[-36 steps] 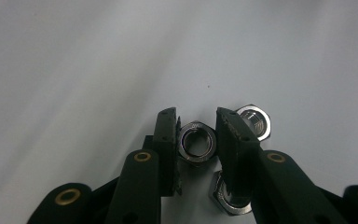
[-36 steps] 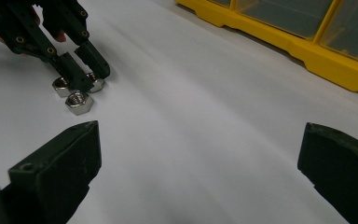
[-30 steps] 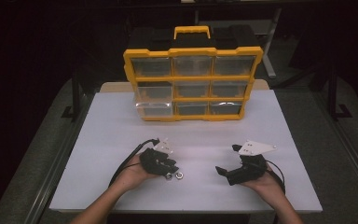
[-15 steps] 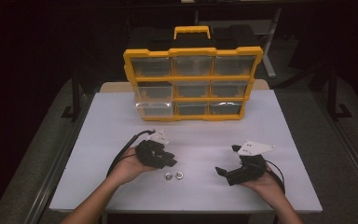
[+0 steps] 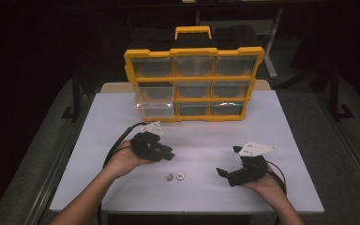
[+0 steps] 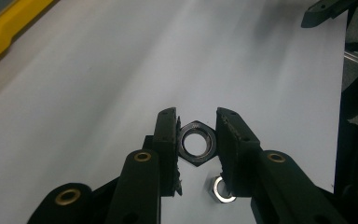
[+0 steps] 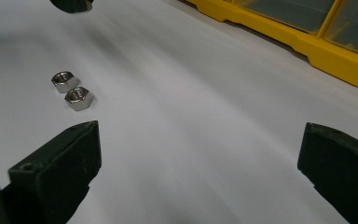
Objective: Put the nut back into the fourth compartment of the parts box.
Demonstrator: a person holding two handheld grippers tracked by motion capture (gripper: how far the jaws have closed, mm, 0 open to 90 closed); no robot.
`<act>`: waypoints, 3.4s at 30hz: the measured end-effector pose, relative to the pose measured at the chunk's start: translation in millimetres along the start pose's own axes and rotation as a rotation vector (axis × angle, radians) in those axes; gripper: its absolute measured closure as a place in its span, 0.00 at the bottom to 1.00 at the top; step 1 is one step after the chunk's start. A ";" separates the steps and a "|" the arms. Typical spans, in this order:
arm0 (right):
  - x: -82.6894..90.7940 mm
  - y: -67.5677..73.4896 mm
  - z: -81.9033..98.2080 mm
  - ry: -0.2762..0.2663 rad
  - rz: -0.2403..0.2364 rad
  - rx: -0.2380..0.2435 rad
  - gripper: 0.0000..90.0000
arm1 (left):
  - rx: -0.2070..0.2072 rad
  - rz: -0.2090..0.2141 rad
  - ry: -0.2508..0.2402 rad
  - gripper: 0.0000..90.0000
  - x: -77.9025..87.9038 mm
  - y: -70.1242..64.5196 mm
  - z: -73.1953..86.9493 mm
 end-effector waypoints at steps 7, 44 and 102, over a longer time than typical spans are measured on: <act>-0.1 -0.2 0.6 -0.001 0.000 -0.005 0.00 | -0.004 -0.012 -0.006 0.79 12.6 2.3 -8.7; -2.6 -1.2 0.9 0.005 -0.012 -0.006 0.00 | 0.024 -0.069 -0.101 0.79 94.7 30.8 -71.5; -2.1 -1.1 2.9 0.008 -0.015 -0.009 0.00 | -0.009 -0.113 -0.118 0.44 120.9 43.9 -90.4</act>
Point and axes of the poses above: each handheld gripper's, and its own axes: x roughly backward along the jaws, z roughly out of its underside, y roughly to its left, the point moved 7 cm from there along -x, roughly forward along the jaws, and after that the axes turned 6 degrees about z, right-handed, at the moved point
